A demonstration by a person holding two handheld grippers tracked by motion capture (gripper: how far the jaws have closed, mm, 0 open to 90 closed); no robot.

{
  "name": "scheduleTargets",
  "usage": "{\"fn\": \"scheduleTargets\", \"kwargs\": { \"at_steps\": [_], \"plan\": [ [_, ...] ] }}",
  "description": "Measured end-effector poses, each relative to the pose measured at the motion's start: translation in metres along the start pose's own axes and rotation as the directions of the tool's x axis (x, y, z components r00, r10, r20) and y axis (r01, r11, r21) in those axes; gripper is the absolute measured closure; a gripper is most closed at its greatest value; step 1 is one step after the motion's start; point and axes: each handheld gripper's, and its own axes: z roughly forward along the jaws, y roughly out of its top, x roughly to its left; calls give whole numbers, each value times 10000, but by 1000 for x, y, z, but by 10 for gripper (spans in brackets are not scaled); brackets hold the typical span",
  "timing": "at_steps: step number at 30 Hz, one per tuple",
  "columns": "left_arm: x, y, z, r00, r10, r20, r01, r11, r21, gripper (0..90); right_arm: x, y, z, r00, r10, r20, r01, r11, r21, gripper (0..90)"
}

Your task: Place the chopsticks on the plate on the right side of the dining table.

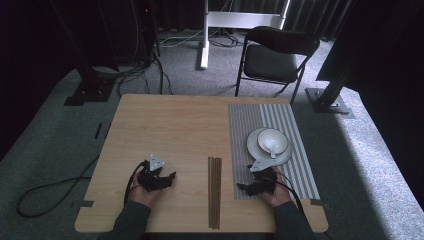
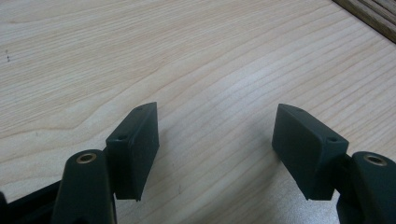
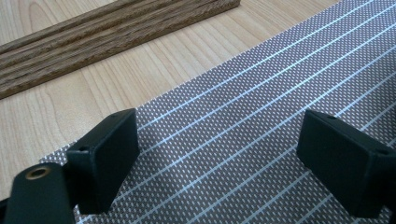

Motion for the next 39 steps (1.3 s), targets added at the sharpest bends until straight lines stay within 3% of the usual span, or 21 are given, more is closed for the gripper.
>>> {"fn": "scheduleTargets", "kwargs": {
  "at_steps": [22,27,30,39],
  "plan": [
    [1,0,-1,9998,-141,-152,141,9999,42,357,0,0,0,10000,0,3,0,10000,-1,119],
    [2,0,-2,9991,-253,-350,258,9996,121,357,0,0,0,10000,-9,2,9,10000,-2,119],
    [1,1,-5,9993,-210,-306,215,9996,156,397,0,0,0,10000,0,1,0,10000,1,118],
    [-6,4,-12,10000,-31,-23,31,9999,-160,403,0,0,0,10000,0,0,0,10000,0,118]
  ]
}}
